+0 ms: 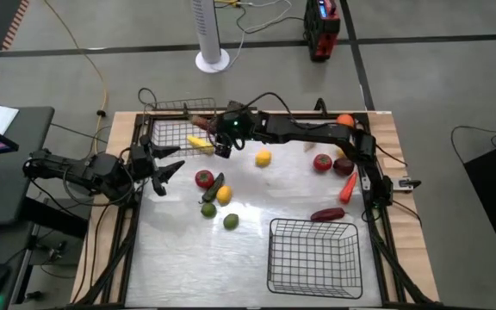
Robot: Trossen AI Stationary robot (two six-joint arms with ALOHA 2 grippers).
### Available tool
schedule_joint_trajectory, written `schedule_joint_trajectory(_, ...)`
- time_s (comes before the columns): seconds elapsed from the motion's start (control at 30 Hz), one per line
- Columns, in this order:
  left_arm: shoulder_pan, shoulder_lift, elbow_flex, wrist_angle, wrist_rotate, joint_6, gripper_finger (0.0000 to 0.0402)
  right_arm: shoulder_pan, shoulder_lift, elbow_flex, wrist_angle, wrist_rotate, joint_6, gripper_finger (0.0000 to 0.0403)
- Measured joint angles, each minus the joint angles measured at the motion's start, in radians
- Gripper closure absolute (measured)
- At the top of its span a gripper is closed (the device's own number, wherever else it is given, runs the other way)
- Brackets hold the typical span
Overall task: Sort produce into baskets
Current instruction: Put the top chili pepper into the top wire basket, then put the top left lemon into the bottom wire basket
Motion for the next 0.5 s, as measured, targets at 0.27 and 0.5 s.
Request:
schedule_joint_trajectory(0.27, 0.000, 0.000, 0.000, 0.015, 0.000, 0.027, 0.0178, -0.035, 0.000, 0.000, 0.028, -0.107, 0.073, 0.0119)
schedule_joint_trajectory(0.5, 0.000, 0.000, 0.000, 0.015, 0.000, 0.037, 0.0178, -0.060, -0.014, 0.000, -0.331, -0.104, 0.080, 0.0111)
